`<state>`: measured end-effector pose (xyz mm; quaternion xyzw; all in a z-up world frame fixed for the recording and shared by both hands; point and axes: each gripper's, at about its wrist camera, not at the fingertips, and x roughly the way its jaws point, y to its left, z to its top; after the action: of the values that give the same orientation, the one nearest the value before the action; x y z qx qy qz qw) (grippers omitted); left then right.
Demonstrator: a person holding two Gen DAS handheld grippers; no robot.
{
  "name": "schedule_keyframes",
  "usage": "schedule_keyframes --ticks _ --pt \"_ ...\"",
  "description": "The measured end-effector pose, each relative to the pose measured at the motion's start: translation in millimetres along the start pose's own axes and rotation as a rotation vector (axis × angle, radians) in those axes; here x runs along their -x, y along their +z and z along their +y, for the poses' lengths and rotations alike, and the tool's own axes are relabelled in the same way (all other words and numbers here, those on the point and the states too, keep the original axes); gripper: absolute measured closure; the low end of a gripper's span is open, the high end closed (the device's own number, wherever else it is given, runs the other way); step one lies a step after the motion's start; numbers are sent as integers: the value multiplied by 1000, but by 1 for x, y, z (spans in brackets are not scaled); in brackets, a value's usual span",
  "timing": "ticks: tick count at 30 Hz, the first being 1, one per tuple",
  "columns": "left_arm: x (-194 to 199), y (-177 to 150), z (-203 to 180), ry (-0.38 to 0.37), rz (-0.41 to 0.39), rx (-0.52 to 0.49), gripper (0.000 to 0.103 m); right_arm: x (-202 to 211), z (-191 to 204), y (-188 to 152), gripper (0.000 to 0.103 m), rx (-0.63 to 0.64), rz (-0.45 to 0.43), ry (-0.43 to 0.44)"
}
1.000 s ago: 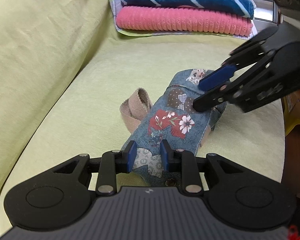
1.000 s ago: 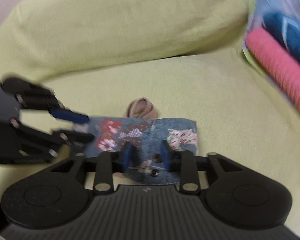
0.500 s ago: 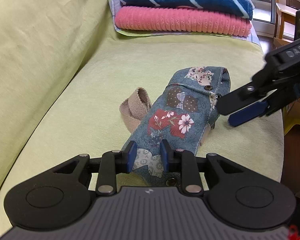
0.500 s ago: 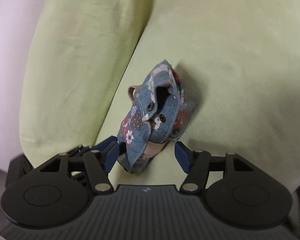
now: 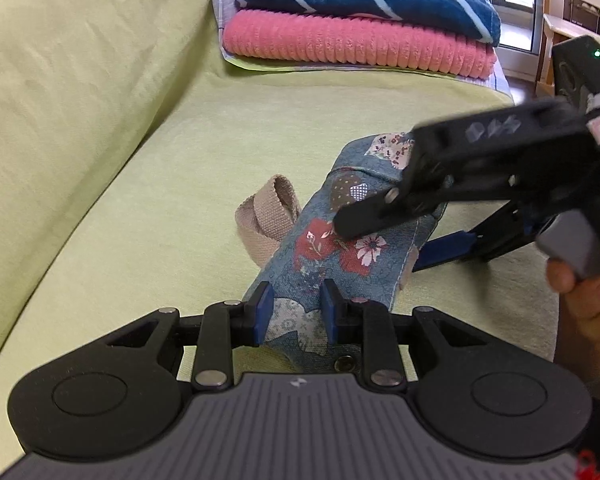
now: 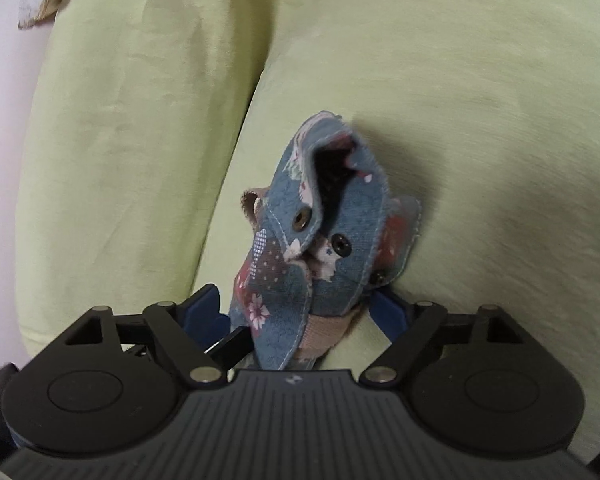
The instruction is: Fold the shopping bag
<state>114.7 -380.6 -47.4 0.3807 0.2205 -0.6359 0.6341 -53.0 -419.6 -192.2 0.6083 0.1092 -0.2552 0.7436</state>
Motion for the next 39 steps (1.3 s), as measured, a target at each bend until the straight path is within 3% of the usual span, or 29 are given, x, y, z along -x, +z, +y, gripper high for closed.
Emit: schedule_keyframes --ticks 2,7,10,13,18,24,29,31,35,39 --pt "-1 0 4 -8 3 9 73 -4 8 0 36 50 -19 -44" --pt "-3 0 8 -13 -4 19 73 -13 24 6 41 195 -13 -98" --pt "1 0 11 -28 -13 35 73 -12 21 10 43 252 7 -69" --pt "7 0 20 -40 -9 64 66 -14 19 15 44 264 27 -47" --pt "13 0 46 -7 -12 125 67 -16 15 24 44 283 59 -10" --pt "-2 0 61 -109 -34 243 69 -19 8 35 46 284 103 34" --pt "-2 5 55 -135 -47 208 68 -15 -4 44 49 239 164 57" --pt "-3 10 65 -146 -42 224 61 -16 -6 48 49 236 178 70" --pt "-23 21 92 -184 -2 347 62 -14 -7 46 48 259 173 73" --pt "-45 33 98 -243 24 382 58 -13 -7 44 47 272 171 77"
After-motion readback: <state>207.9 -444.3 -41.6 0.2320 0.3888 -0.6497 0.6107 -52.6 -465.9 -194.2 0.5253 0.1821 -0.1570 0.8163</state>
